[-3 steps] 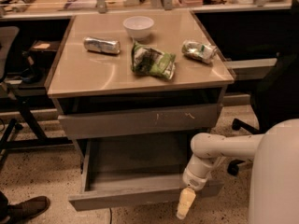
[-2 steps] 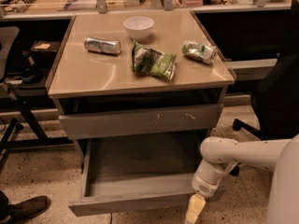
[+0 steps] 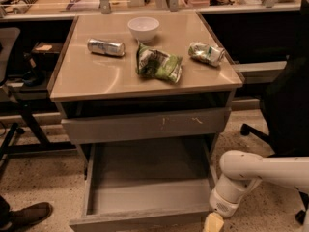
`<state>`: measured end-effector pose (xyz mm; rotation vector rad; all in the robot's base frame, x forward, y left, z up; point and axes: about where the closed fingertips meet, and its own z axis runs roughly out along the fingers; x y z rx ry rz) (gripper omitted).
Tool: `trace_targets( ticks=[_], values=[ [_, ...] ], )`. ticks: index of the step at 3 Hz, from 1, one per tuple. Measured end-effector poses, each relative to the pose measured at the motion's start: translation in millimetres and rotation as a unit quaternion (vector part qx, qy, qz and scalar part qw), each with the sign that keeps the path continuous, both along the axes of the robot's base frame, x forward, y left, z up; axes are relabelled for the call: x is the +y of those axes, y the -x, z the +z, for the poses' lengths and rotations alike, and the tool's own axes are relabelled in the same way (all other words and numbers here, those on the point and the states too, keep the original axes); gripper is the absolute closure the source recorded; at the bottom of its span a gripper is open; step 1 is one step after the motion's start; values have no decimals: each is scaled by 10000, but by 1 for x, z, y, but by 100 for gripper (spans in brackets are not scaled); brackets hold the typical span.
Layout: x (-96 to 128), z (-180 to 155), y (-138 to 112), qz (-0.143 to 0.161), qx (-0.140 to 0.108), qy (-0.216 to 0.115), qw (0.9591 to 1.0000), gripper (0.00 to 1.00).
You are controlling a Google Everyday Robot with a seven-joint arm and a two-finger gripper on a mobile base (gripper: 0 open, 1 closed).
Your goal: Open middle drawer
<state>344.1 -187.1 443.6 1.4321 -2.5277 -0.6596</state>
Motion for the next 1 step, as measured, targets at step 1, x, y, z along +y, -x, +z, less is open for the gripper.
trace_targets(
  ticks=[1],
  values=[
    [0,0,0,0,0,0,10000,0]
  ],
)
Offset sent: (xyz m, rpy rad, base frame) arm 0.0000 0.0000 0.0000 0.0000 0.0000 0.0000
